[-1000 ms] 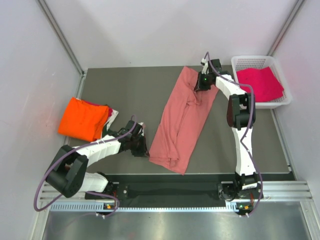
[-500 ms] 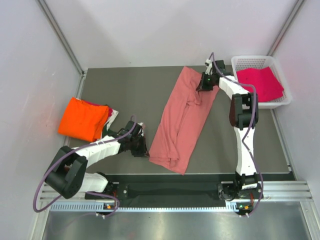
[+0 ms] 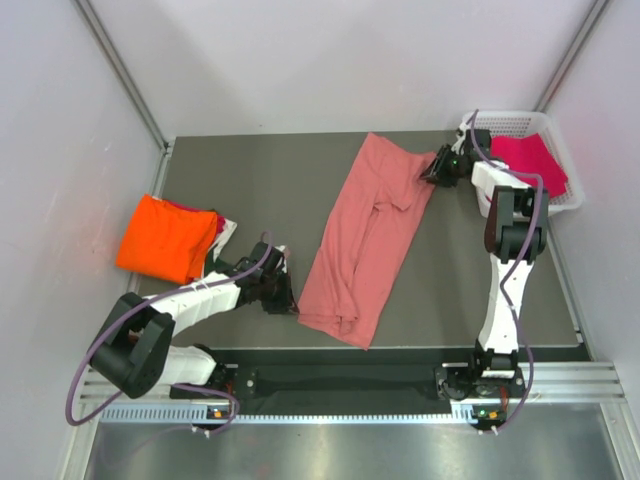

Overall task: Fold and stack the t-shirts
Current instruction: Fold the tshirt

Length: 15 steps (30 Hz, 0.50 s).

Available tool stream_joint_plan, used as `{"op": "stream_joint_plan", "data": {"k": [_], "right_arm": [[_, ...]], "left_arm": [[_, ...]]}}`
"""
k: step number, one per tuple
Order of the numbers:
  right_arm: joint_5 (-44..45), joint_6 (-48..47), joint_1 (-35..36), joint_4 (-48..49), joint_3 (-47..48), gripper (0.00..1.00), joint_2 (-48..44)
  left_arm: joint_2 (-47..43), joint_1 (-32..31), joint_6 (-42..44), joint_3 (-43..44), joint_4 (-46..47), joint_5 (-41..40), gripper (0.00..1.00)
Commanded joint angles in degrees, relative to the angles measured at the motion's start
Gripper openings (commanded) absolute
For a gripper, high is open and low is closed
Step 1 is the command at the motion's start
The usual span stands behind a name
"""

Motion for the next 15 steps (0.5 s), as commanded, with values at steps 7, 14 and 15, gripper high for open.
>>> {"op": "stream_joint_plan", "data": {"k": [7, 14, 15], "right_arm": [[-0.38, 2.18, -0.11, 8.65, -3.43, 0.52, -7.06], [-1.17, 3.59, -0.11, 7.42, 1.85, 0.52, -2.24], [-1.44, 3.85, -0.11, 7.50, 2.90, 0.51, -1.70]], "left_arm": [[-0.69, 0.08, 0.14, -1.21, -1.78, -1.80, 0.00], [-0.69, 0.17, -0.03, -1.29, -1.69, -1.72, 0.00], [-0.69, 0.17, 0.05, -1.29, -1.60, -1.72, 0.00]]}}
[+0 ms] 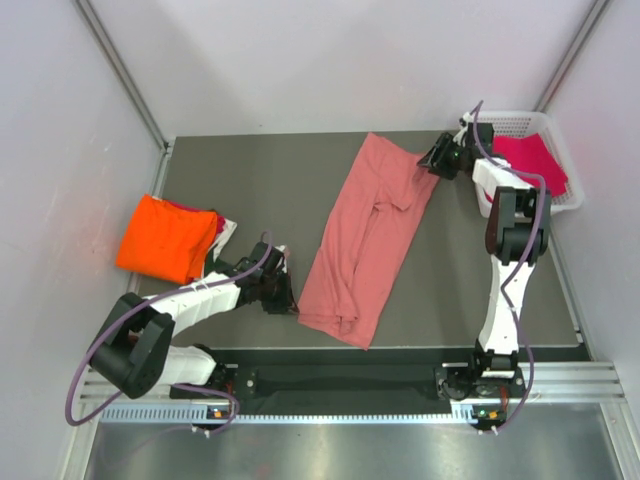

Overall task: Fold and stack the t-shirts
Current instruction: Fold the tshirt

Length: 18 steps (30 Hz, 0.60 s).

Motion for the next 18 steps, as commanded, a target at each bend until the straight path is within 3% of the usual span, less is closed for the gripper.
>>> {"op": "stream_joint_plan", "data": {"k": [1, 11, 15, 18], "right_arm": [[-1.77, 1.60, -0.09, 3.22, 5.01, 0.50, 1.91], [-3.71, 3.80, 0.52, 3.14, 9.23, 0.49, 6.66], [-3.71, 3.89, 0.88, 2.87, 9.93, 0.53, 7.36], [-3.97, 4.07, 1.05, 2.61, 10.37, 0.46, 7.80]], "left_arm": [[-0.41, 0.08, 0.10, -1.27, -1.58, -1.45, 0.00], [0.38, 0.17, 0.01, -1.18, -1.32, -1.37, 0.00], [0.47, 0.17, 0.01, -1.09, -1.32, -1.28, 0.00], [0.65, 0.08, 0.01, -0.92, -1.32, -1.36, 0.00]]}}
